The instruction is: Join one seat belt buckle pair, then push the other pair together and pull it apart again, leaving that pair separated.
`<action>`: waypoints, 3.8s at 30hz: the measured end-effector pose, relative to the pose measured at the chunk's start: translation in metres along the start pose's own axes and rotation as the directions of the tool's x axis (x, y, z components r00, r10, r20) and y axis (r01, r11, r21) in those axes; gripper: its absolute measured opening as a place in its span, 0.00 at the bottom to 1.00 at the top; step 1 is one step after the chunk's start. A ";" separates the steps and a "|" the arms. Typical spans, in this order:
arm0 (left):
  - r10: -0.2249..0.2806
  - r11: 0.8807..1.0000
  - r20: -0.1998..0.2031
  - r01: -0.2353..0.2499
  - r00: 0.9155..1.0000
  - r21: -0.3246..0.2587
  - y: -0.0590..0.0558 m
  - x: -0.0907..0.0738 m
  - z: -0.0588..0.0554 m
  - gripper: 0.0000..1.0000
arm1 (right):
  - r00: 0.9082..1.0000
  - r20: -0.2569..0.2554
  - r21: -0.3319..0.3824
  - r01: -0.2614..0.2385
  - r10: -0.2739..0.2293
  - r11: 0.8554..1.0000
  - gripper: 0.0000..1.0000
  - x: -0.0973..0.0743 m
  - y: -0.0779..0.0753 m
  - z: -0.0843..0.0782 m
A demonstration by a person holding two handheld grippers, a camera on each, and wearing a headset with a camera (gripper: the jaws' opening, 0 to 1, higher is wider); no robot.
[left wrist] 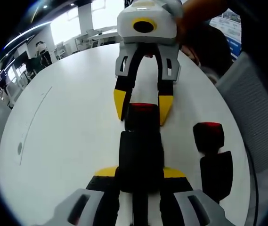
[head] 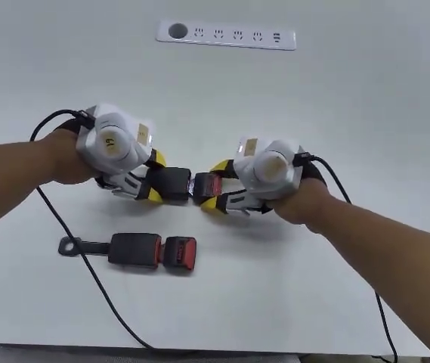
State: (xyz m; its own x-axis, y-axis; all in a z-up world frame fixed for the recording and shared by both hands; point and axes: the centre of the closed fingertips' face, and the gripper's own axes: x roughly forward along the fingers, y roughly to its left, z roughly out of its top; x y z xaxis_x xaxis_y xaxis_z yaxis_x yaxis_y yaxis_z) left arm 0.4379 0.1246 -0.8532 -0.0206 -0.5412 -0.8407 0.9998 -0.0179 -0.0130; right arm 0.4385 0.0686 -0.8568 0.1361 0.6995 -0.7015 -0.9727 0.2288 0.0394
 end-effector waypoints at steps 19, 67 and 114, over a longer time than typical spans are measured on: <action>0.000 1.000 -0.005 0.000 1.000 -0.001 -0.001 0.000 0.000 0.33 | 1.000 -0.011 -0.010 0.002 -0.002 1.000 0.35 0.000 0.000 -0.001; 0.002 1.000 -0.001 -0.002 1.000 -0.029 -0.001 0.000 0.001 0.34 | 1.000 0.008 -0.004 -0.005 0.005 1.000 0.36 -0.022 -0.005 -0.019; 0.003 1.000 -0.005 -0.003 1.000 -0.031 -0.002 0.001 0.000 0.34 | 0.999 -0.029 0.012 0.032 -0.032 0.999 0.36 -0.103 -0.010 -0.093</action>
State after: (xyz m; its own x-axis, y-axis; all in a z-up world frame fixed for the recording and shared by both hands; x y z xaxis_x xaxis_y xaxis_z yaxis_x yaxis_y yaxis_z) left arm 0.4358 0.1239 -0.8535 -0.0180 -0.5371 -0.8433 0.9996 0.0100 -0.0276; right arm 0.4171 -0.0689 -0.8510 0.1614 0.6721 -0.7226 -0.9655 0.2592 0.0255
